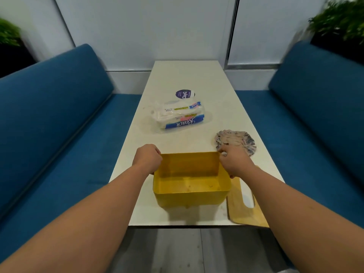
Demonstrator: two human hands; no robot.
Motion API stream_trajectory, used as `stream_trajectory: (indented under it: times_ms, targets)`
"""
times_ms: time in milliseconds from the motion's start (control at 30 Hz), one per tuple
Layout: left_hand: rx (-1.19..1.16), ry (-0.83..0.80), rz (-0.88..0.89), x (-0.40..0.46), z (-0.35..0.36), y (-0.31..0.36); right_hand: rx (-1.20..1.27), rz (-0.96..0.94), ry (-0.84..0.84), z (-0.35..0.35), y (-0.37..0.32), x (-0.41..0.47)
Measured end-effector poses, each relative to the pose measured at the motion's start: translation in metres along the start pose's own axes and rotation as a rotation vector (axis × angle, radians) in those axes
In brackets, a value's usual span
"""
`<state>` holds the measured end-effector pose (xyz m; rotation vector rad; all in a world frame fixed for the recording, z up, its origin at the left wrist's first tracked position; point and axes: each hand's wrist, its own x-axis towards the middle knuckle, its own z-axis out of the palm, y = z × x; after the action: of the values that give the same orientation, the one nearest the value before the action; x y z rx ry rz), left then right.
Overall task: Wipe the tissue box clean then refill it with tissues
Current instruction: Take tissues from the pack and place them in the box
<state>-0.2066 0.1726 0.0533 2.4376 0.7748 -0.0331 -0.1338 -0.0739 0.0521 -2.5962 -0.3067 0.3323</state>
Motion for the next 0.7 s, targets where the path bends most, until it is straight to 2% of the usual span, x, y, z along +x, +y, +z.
stream_trajectory:
  times_ms: [300, 467, 567, 700]
  targets:
    - [0.126, 0.041, -0.014, -0.004, -0.002, 0.006, -0.015, -0.054, -0.063, -0.006, 0.008, 0.005]
    - [0.244, -0.048, -0.001, -0.006, -0.011, 0.012, -0.108, -0.156, -0.005, -0.015, 0.008, 0.013]
    - [0.177, -0.019, 0.021, -0.004, -0.017, 0.020, -0.090, -0.195, 0.049, -0.023, -0.002, 0.025]
    - [-0.008, 0.047, 0.025, 0.007, -0.027, 0.030, -0.030, -0.203, 0.041, -0.027, -0.030, 0.051]
